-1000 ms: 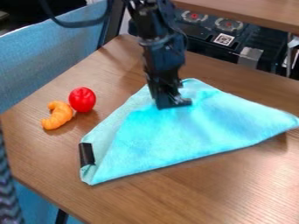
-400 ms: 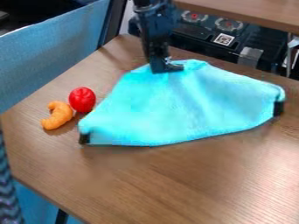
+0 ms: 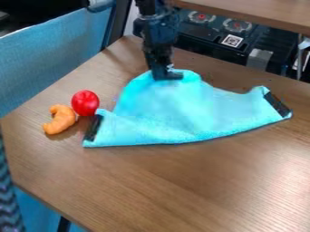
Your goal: Fold from bottom right to top right
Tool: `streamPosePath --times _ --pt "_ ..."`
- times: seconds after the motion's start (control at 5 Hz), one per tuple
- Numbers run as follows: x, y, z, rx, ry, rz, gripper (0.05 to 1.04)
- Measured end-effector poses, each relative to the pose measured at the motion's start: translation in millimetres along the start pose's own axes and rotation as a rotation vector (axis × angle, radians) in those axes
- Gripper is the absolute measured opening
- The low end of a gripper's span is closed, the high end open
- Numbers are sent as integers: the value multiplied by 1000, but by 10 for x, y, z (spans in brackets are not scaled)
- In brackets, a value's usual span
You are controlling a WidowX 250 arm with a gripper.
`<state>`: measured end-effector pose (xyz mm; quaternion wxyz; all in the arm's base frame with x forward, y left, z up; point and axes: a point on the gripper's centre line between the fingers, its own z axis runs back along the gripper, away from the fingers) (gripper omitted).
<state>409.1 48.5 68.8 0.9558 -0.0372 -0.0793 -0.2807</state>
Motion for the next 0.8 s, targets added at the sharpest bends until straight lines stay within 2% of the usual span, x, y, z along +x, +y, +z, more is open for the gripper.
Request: streamPosePath --times 0.2,0.4,0.6,0.8 --pt "-5 10 6 7 3 1 536" --pt "6 5 -1 7 -8 9 799" --pt "20 2 115 42 -49 9 1002" --pt "3 64 458 73 -144 44 1001"
